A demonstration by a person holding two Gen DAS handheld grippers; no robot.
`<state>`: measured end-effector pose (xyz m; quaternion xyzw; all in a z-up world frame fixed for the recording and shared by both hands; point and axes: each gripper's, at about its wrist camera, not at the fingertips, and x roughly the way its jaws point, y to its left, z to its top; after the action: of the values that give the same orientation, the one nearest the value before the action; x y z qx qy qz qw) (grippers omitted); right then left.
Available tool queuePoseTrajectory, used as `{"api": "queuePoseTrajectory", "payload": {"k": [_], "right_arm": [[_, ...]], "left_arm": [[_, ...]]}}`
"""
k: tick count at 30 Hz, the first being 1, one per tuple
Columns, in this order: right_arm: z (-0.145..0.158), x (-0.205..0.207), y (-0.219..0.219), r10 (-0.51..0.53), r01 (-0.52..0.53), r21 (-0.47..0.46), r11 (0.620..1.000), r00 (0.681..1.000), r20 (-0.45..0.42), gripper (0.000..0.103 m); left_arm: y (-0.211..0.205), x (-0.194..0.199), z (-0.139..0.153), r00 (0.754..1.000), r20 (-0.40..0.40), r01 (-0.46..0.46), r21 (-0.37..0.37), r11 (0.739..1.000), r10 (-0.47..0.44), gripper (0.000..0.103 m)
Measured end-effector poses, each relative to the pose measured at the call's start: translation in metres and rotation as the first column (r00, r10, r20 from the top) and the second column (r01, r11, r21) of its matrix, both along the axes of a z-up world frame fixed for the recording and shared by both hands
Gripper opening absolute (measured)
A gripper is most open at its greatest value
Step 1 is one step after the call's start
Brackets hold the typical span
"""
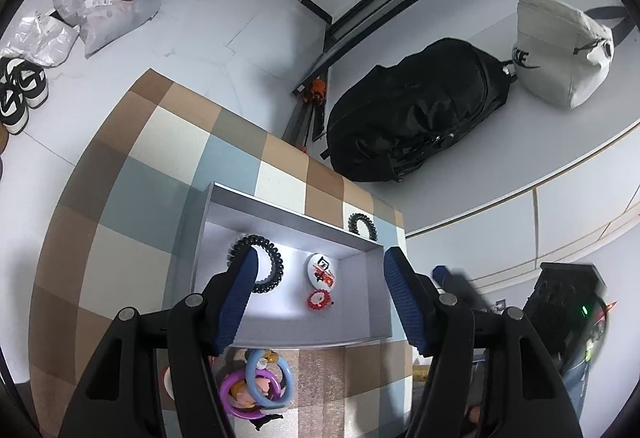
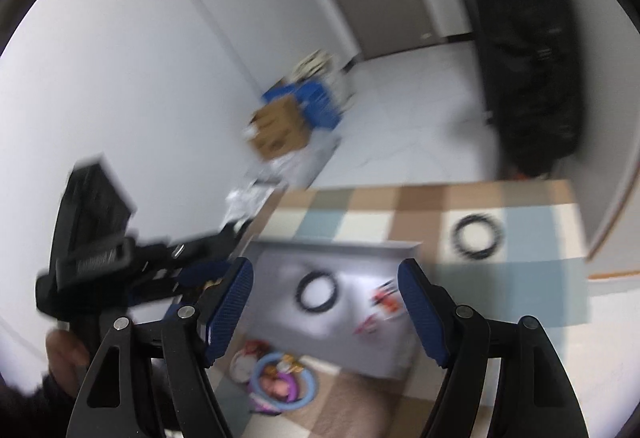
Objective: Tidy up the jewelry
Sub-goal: 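Carry the black coiled hair tie in the right gripper toward the box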
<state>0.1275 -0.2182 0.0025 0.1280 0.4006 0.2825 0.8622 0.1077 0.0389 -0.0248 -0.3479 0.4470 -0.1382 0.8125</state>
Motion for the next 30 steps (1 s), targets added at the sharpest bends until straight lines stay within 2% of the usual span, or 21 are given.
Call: {"api": "queuePoseTrajectory", "payload": {"k": [4, 6, 8, 10, 14, 17, 21, 23, 24, 25, 27, 30], "right_arm": [[0.000, 0.029, -0.036, -0.185, 0.181, -0.085, 0.980, 0.982, -0.043, 0.075], [-0.013, 0.053, -0.045, -0.234, 0.218, -0.178, 0.960, 0.969, -0.075, 0.070], [-0.032, 0.075, -0.051, -0.248, 0.213, -0.231, 0.949, 0.959, -0.137, 0.048], [-0.051, 0.091, -0.052, -0.259, 0.204, -0.277, 0.939, 0.949, -0.179, 0.042], [-0.068, 0.107, -0.039, -0.222, 0.152, -0.315, 0.937, 0.955, -0.197, 0.037], [-0.073, 0.115, -0.018, -0.178, 0.102, -0.384, 0.918, 0.970, -0.168, 0.032], [-0.081, 0.121, -0.001, -0.154, 0.074, -0.458, 0.886, 0.978, -0.139, 0.032], [-0.086, 0.123, 0.004, -0.143, 0.053, -0.491, 0.870, 0.979, -0.148, 0.022], [-0.083, 0.120, 0.006, -0.134, 0.053, -0.508, 0.859, 0.983, -0.124, 0.020], [-0.083, 0.118, 0.007, -0.117, 0.035, -0.517, 0.855, 0.985, -0.127, 0.012], [-0.082, 0.113, 0.010, -0.094, 0.020, -0.554, 0.833, 0.990, -0.105, 0.009], [-0.082, 0.105, 0.008, -0.084, 0.016, -0.551, 0.835, 0.992, -0.098, 0.008]], "left_arm": [[0.000, -0.002, 0.001, 1.000, -0.001, 0.000, 0.008, 1.000, 0.001, 0.060], [0.000, -0.002, 0.003, 1.000, 0.003, 0.000, 0.026, 1.000, 0.000, 0.060], [0.002, -0.001, 0.004, 1.000, 0.006, -0.008, 0.042, 0.999, 0.008, 0.060], [0.005, -0.001, 0.004, 1.000, 0.009, -0.027, 0.052, 0.998, 0.026, 0.060], [0.011, 0.001, 0.001, 0.999, -0.001, -0.049, 0.072, 0.996, 0.049, 0.060], [0.014, 0.000, 0.001, 0.998, -0.002, -0.067, 0.111, 0.992, 0.068, 0.060], [0.023, -0.004, 0.002, 0.995, 0.006, -0.099, 0.140, 0.985, 0.099, 0.060], [0.028, -0.006, 0.002, 0.993, 0.005, -0.115, 0.149, 0.982, 0.115, 0.060], [0.031, -0.007, 0.001, 0.992, 0.003, -0.123, 0.153, 0.981, 0.123, 0.060], [0.032, -0.008, 0.000, 0.991, 0.002, -0.129, 0.155, 0.979, 0.130, 0.060], [0.035, -0.010, -0.001, 0.990, 0.000, -0.139, 0.163, 0.977, 0.141, 0.060], [0.040, -0.014, -0.001, 0.988, -0.001, -0.151, 0.178, 0.972, 0.153, 0.060]]}}
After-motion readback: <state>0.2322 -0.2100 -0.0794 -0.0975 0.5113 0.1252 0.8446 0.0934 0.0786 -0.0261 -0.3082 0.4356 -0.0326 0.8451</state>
